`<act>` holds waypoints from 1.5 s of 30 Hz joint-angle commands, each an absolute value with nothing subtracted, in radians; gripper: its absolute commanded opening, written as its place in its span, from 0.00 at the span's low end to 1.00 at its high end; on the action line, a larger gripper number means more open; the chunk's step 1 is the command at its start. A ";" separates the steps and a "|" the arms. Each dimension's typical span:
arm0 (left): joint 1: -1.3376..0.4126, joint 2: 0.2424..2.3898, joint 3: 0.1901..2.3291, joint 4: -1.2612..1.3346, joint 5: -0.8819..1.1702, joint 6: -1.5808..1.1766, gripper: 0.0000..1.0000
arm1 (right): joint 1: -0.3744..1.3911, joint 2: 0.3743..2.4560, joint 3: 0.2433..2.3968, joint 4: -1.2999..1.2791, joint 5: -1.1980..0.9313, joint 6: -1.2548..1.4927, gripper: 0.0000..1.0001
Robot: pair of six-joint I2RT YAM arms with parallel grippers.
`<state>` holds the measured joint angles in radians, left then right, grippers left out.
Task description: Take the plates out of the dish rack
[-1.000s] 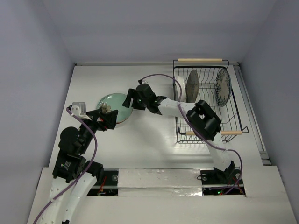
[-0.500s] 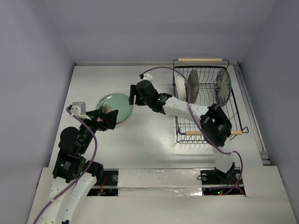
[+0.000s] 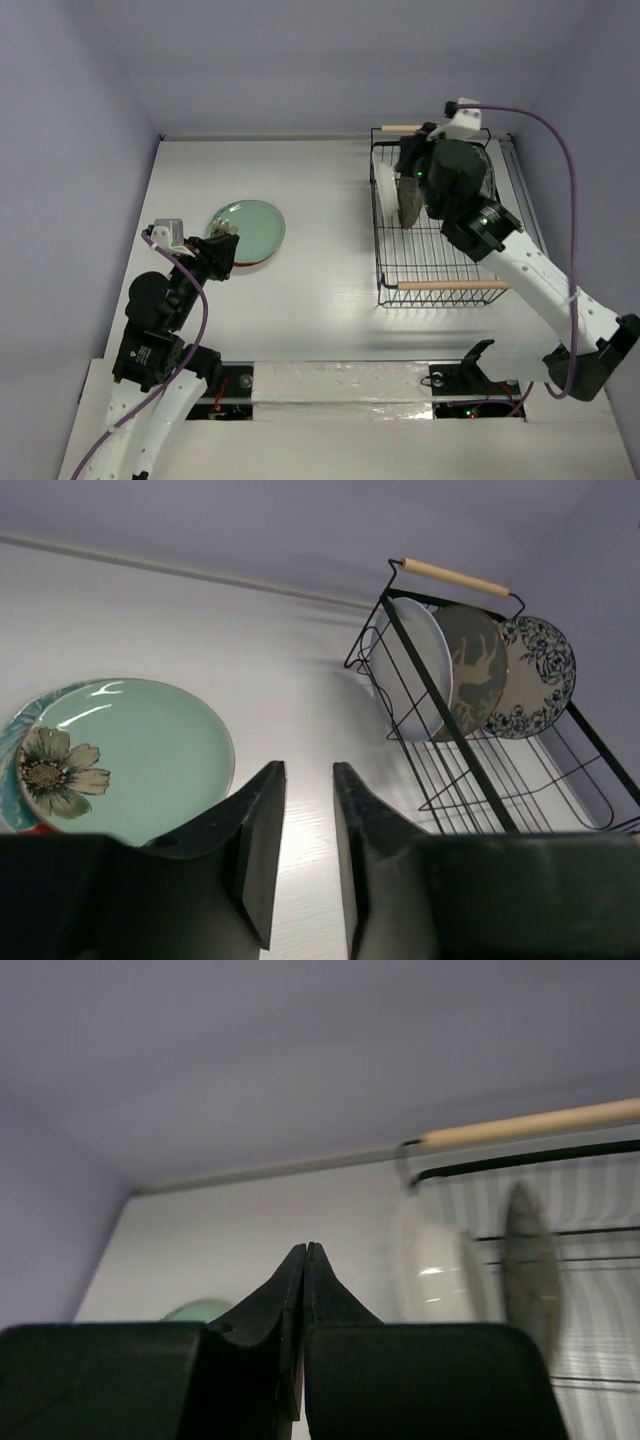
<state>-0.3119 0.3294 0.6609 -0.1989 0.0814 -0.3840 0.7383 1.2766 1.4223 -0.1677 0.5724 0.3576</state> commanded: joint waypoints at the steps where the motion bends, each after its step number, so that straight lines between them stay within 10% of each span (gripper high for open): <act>1: -0.307 0.319 0.664 -0.150 0.083 -0.382 0.15 | 0.645 1.261 1.359 -0.288 0.649 0.272 0.00; 4: -0.307 0.324 0.666 -0.155 0.080 -0.382 0.13 | 0.598 1.287 1.358 -0.373 0.712 0.235 0.06; 7: -0.307 0.324 0.666 -0.155 0.078 -0.383 0.24 | 0.526 1.330 1.368 -0.431 0.689 0.216 0.59; 12: -0.298 0.325 0.664 -0.155 0.077 -0.383 0.45 | 0.465 1.457 1.419 -0.449 0.606 0.186 0.70; 26: -0.298 0.327 0.664 -0.152 0.081 -0.383 0.50 | 0.426 1.724 1.548 -0.531 0.706 0.132 0.44; 36: -0.298 0.328 0.663 -0.147 0.090 -0.382 0.51 | 0.426 1.724 1.612 -0.572 0.774 0.120 0.02; 45: -0.298 0.325 0.661 -0.146 0.094 -0.382 0.52 | 0.426 1.692 1.709 -0.595 0.814 0.081 0.00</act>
<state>-0.3054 0.3294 0.6609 -0.1986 0.0784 -0.3836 0.4271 1.7462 1.6146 -0.6365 0.7139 0.1150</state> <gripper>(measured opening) 0.513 0.119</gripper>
